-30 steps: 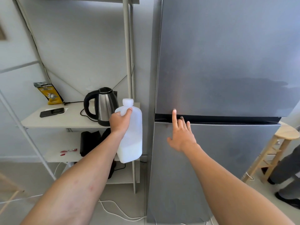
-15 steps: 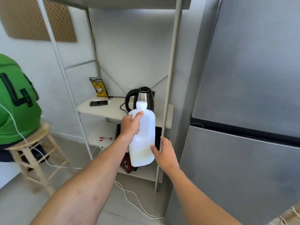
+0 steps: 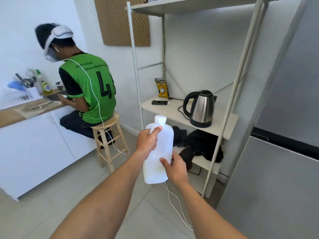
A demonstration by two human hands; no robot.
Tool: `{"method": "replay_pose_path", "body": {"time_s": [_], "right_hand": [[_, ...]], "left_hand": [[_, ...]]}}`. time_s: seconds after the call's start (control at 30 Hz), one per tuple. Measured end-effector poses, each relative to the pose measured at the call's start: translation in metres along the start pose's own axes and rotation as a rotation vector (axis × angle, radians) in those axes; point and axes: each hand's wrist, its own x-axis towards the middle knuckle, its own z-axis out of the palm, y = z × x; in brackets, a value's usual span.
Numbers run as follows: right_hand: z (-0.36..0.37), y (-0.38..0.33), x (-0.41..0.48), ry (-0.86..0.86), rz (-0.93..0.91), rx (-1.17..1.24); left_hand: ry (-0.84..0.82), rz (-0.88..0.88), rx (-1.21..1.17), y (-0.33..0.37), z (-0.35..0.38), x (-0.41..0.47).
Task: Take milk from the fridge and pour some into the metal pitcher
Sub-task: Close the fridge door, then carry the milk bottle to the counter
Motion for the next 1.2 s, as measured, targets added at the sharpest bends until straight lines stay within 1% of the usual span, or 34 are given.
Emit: {"method": "replay_pose_path", "body": {"time_s": [0.17,0.3,0.37,0.53,0.6,0.77,0.87,0.93,1.2], "right_hand": [[0.025,-0.004,-0.048,-0.118,-0.026,0.053],[0.043,0.003,-0.091,-0.217,-0.033,0.074],[0.052,0.009,-0.107,-0.262,-0.036,0.067],[0.087,0.009,-0.146,-0.390,-0.065,0.010],[0.102,0.006,-0.159,-0.430,-0.077,-0.008],[0.151,-0.011,-0.204,-0.550,-0.129,-0.036],[0.183,-0.026,-0.236,-0.641,-0.170,-0.068],[0.197,-0.031,-0.251,-0.674,-0.184,-0.070],[0.273,-0.068,-0.387,-0.960,-0.266,-0.059]], "left_hand": [[0.151,-0.013,0.044,-0.013,-0.041,-0.048],[0.256,-0.067,0.072,-0.027,-0.073,-0.094],[0.295,-0.093,0.080,-0.035,-0.086,-0.114],[0.453,-0.172,0.035,-0.057,-0.134,-0.156],[0.508,-0.175,0.023,-0.061,-0.153,-0.169],[0.645,-0.184,0.015,-0.075,-0.221,-0.208],[0.757,-0.165,-0.008,-0.084,-0.267,-0.239],[0.791,-0.171,-0.001,-0.085,-0.284,-0.257],[1.096,-0.201,-0.007,-0.098,-0.403,-0.385]]}}
